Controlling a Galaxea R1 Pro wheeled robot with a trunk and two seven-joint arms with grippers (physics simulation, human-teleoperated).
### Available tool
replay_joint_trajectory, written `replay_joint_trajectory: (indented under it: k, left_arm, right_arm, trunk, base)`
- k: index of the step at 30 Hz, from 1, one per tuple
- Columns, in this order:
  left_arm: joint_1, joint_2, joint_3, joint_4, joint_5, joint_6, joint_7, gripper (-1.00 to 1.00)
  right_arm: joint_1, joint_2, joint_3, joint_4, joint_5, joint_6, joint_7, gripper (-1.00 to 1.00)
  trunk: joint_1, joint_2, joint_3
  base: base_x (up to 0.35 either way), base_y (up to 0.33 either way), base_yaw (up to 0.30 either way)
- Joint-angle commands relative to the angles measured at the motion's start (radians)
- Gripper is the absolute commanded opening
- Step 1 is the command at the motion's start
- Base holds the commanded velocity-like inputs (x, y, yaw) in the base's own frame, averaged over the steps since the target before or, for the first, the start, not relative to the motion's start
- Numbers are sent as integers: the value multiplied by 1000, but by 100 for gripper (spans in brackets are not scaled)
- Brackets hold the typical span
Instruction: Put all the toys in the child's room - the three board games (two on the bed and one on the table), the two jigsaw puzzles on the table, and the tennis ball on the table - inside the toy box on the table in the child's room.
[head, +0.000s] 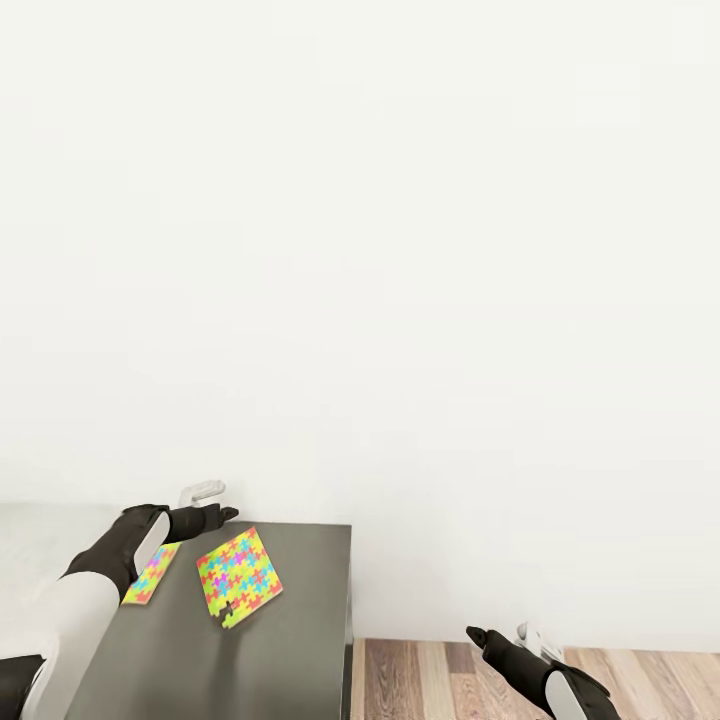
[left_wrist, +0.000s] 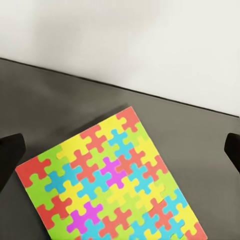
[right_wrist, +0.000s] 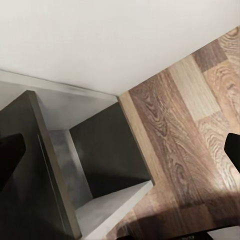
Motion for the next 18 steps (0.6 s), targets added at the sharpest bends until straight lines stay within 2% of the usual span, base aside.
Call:
replay_joint_trajectory:
  k: [1, 18]
  left_arm:
    - [-1, -1, 4, -1, 3, 8, -2, 100]
    - [-1, 1, 2, -1, 4, 5, -3, 100]
  right_arm:
    - [-1, 0, -3, -1, -2, 6, 3, 100]
    - [-1, 0, -3, 11, -2, 5, 2, 100]
  trunk:
    - [1, -2, -4]
    - [1, -2, -32]
  base:
    - [0, 0, 0]
    - [0, 0, 0]
